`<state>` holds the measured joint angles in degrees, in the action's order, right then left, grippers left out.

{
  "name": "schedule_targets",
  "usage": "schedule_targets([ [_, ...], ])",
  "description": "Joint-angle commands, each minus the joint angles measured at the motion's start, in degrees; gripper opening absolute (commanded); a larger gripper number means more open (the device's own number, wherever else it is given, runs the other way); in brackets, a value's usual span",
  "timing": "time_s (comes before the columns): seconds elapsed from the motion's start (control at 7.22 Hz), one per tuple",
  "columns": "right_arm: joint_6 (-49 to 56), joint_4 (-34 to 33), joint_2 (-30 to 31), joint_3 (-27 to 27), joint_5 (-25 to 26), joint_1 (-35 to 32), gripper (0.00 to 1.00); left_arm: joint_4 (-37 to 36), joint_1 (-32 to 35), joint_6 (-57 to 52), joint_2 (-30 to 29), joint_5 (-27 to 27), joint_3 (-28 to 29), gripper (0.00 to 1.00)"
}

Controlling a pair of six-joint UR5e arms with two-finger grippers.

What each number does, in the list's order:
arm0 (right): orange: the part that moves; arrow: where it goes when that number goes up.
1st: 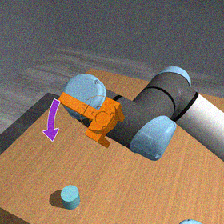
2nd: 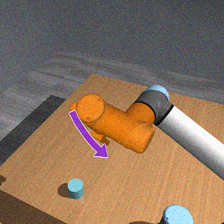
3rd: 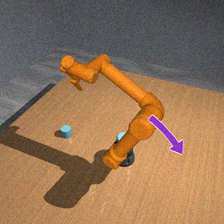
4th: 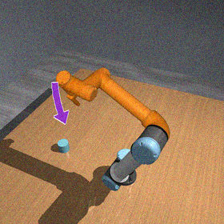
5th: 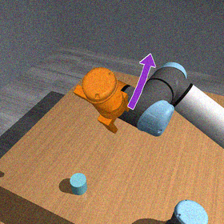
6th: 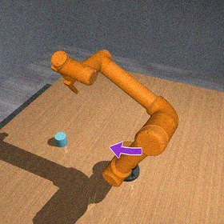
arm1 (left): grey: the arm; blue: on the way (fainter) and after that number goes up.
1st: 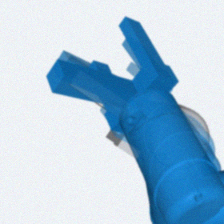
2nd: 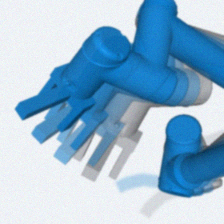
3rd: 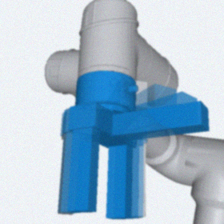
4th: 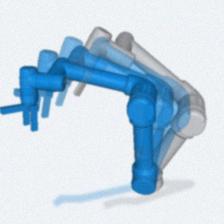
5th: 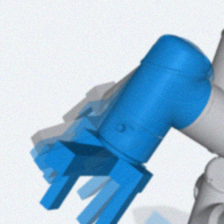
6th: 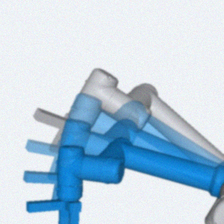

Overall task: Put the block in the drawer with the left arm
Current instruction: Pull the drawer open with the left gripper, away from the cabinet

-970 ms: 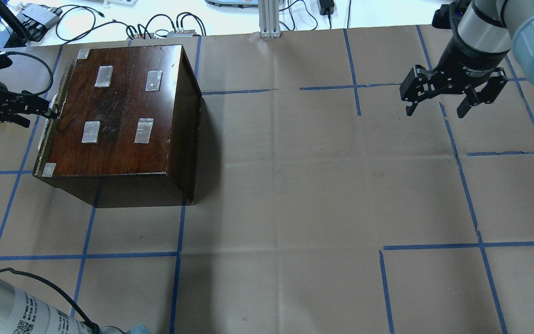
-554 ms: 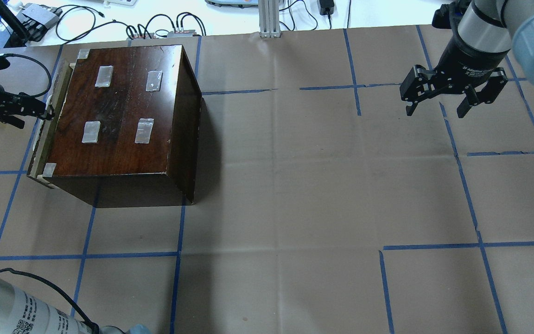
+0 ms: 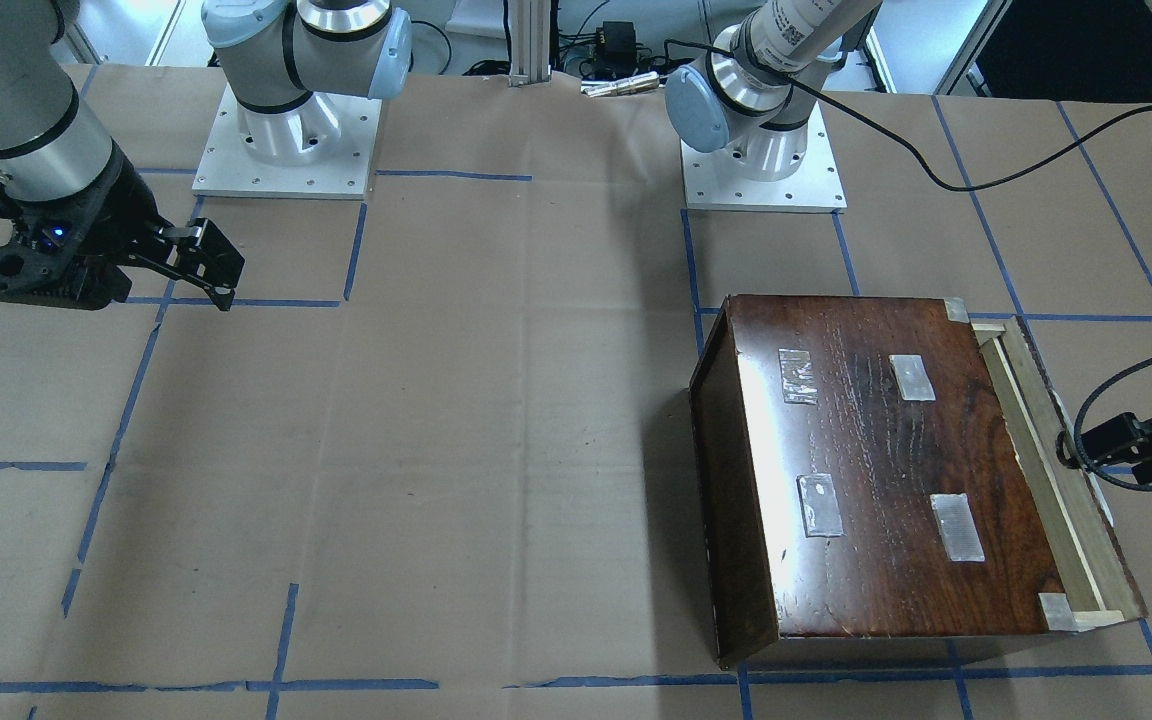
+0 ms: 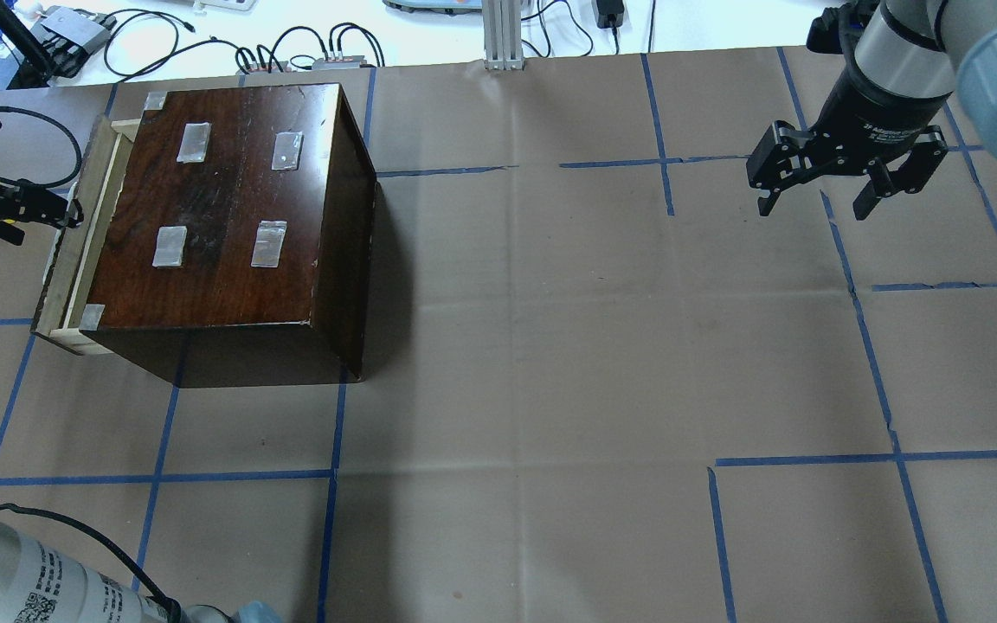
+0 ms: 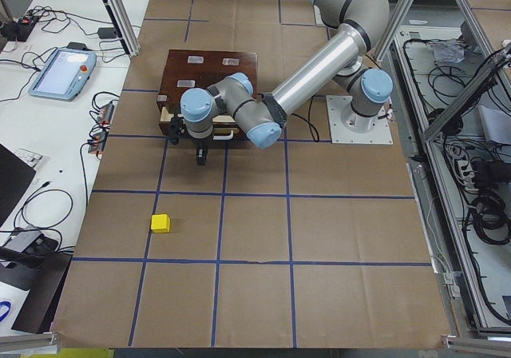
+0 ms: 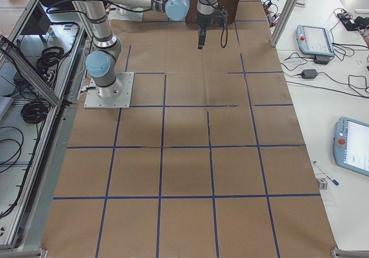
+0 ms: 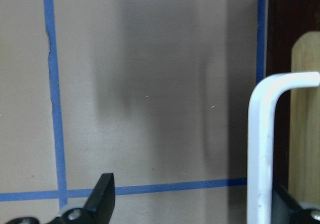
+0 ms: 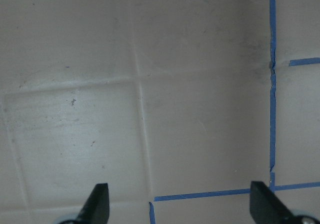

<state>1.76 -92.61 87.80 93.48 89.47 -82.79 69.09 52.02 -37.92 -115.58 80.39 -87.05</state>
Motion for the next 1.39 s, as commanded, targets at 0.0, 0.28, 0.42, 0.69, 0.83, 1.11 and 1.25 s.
schedule_targets([
  [0.0,0.0,0.0,0.0,0.0,0.0,0.0,1.00,0.1,-1.5,-1.2,0.0,-0.4,0.0,0.99],
  [0.28,0.0,0.0,0.0,-0.1,0.0,0.0,1.00,0.1,-1.8,-2.2,0.0,-0.4,0.1,0.99],
  [0.42,0.0,0.0,0.0,0.0,0.0,0.0,1.00,0.1,-3.0,-2.9,0.0,-0.4,0.0,0.99],
  [0.69,0.0,0.0,0.0,0.0,0.0,0.0,1.00,0.1,-3.5,-4.1,-0.1,-0.4,0.1,0.99],
  [0.83,0.0,0.0,0.0,-0.1,0.0,0.0,1.00,0.1,-3.6,-4.9,-0.1,-0.4,0.1,0.99],
  [1.11,0.0,0.0,0.0,0.0,0.0,0.0,1.00,0.1,-3.8,-6.4,0.0,-0.2,0.2,0.99],
  [1.25,0.0,0.0,0.0,0.0,0.0,0.0,1.00,0.3,-4.3,-6.8,-0.1,-0.1,1.3,0.99],
])
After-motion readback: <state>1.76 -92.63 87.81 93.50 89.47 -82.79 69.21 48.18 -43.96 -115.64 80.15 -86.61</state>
